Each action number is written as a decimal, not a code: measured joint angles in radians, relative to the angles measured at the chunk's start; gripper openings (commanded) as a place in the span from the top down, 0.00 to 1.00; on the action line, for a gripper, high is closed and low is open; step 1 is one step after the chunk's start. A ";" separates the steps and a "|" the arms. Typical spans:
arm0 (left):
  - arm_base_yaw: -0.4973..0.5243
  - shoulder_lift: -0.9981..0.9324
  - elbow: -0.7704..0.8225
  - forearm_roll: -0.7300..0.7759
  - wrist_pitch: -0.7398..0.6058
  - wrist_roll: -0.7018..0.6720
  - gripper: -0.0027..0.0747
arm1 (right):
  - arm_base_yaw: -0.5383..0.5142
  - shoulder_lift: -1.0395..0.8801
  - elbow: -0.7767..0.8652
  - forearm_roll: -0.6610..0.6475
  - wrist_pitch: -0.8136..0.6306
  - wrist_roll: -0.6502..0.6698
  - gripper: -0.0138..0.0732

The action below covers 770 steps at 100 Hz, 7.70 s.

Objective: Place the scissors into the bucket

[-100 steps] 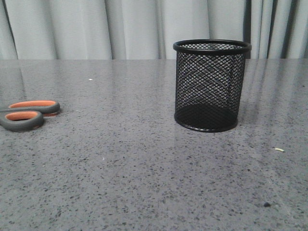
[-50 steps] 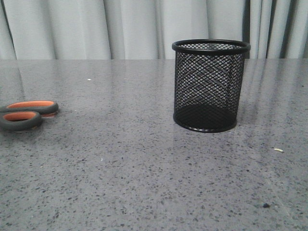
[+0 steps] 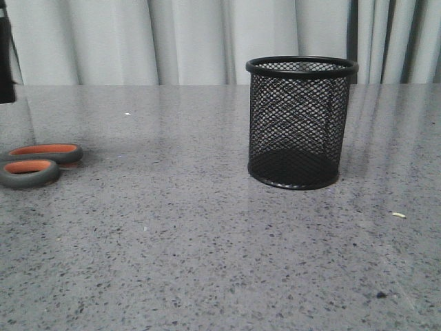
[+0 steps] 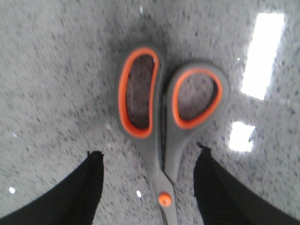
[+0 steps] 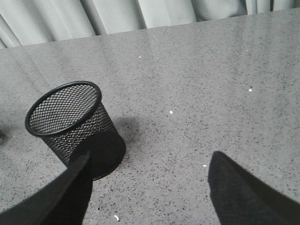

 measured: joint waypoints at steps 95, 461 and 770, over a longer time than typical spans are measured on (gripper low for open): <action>0.072 0.136 0.000 -0.077 0.035 0.113 0.46 | 0.000 0.000 0.000 0.002 -0.010 0.000 0.31; -0.408 -0.963 -0.106 -0.450 -0.262 -0.300 0.99 | 0.058 0.933 -1.283 0.234 0.789 -0.241 0.91; -0.408 -1.350 1.005 -0.808 -1.228 -0.387 0.99 | 0.132 -0.365 -0.119 0.004 0.253 -0.292 0.90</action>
